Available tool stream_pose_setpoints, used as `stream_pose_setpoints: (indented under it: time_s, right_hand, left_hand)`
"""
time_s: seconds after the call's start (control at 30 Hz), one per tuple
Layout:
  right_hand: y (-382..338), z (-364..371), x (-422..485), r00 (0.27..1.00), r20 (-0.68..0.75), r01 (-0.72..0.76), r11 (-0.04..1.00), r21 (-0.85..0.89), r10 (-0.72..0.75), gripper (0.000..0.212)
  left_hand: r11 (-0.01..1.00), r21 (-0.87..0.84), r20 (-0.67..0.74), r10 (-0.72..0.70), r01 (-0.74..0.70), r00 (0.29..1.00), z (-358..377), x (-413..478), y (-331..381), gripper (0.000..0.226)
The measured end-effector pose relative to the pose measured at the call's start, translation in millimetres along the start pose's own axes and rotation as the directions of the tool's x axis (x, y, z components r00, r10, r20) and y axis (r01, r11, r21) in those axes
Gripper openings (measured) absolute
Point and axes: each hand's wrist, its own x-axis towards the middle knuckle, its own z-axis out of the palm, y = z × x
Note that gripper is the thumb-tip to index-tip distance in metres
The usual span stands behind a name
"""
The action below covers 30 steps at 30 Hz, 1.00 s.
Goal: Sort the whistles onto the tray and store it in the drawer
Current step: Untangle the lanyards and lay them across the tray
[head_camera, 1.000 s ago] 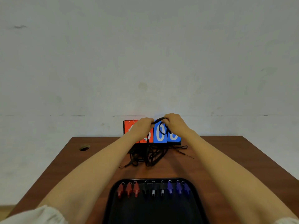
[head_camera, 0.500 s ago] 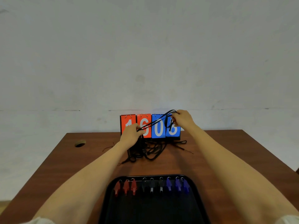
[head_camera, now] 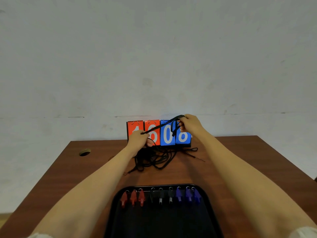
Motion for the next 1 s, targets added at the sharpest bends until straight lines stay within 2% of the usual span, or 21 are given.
stream_pose_setpoints:
  time_s: [0.1,0.2,0.27,0.33,0.4,0.47,0.53,0.63,0.73,0.83,0.93,1.0]
  right_hand:
    - [-3.4,0.0,-0.1,1.000,-0.011,0.003,0.998,0.066,-0.002,0.020]
    - [-4.0,-1.3,-1.1,0.999,-0.041,-0.006,0.990,0.139,0.012,0.021]
    - [-3.1,-2.8,-0.9,0.997,-0.079,-0.006,0.982,0.190,0.021,0.023]
    - [-1.9,-5.0,0.1,0.990,-0.135,0.000,0.978,0.208,0.028,0.021]
    - [-0.4,-6.1,0.8,0.984,-0.174,0.003,0.986,0.168,0.027,0.018]
    - [1.6,-5.8,0.7,0.985,-0.171,-0.009,0.991,0.133,0.032,0.018]
    - [4.5,-4.9,1.3,0.987,-0.156,-0.028,0.993,0.116,0.046,0.018]
    - [10.0,-3.9,2.0,0.991,-0.112,-0.072,0.996,0.057,0.078,0.017]
    - [19.1,-1.5,-0.6,0.995,-0.001,-0.098,0.981,-0.167,0.099,0.018]
    - [30.6,2.1,-2.5,0.992,0.026,-0.109,0.942,-0.316,0.123,0.019]
    - [46.6,2.2,-5.2,0.973,0.027,-0.206,0.913,-0.352,0.229,0.016]
    - [58.7,0.8,-8.3,0.949,-0.005,-0.302,0.902,-0.307,0.316,0.014]
  left_hand:
    - [0.999,0.041,0.009,0.001,-0.001,1.000,-1.0,0.8,-1.1,0.031]
    - [0.999,0.001,0.092,-0.050,0.050,0.995,-4.7,0.5,-1.1,0.056]
    - [0.997,0.005,0.077,-0.079,0.079,0.994,-6.9,2.9,-3.5,0.051]
    - [0.991,0.123,0.000,-0.056,0.055,0.998,-9.2,7.3,-11.1,0.040]
    - [0.946,0.324,-0.098,0.045,-0.011,0.994,-14.1,10.1,-20.1,0.031]
    - [0.895,0.439,-0.141,0.155,-0.078,0.978,-17.7,10.5,-26.6,0.020]
    - [0.897,0.428,-0.140,0.186,-0.110,0.973,-20.7,11.2,-29.0,0.020]
    - [0.913,0.389,-0.214,0.216,-0.120,0.953,-20.4,11.2,-24.6,0.034]
    - [0.957,0.221,-0.252,0.243,-0.189,0.937,-16.9,10.5,-9.2,0.031]
    - [0.980,-0.106,-0.165,0.151,-0.169,0.975,-13.3,9.9,14.3,0.022]
    - [0.857,-0.500,-0.122,0.074,-0.126,0.990,-13.7,10.1,36.9,0.018]
    - [0.750,-0.653,-0.115,0.041,-0.107,0.993,-14.6,10.1,49.3,0.012]
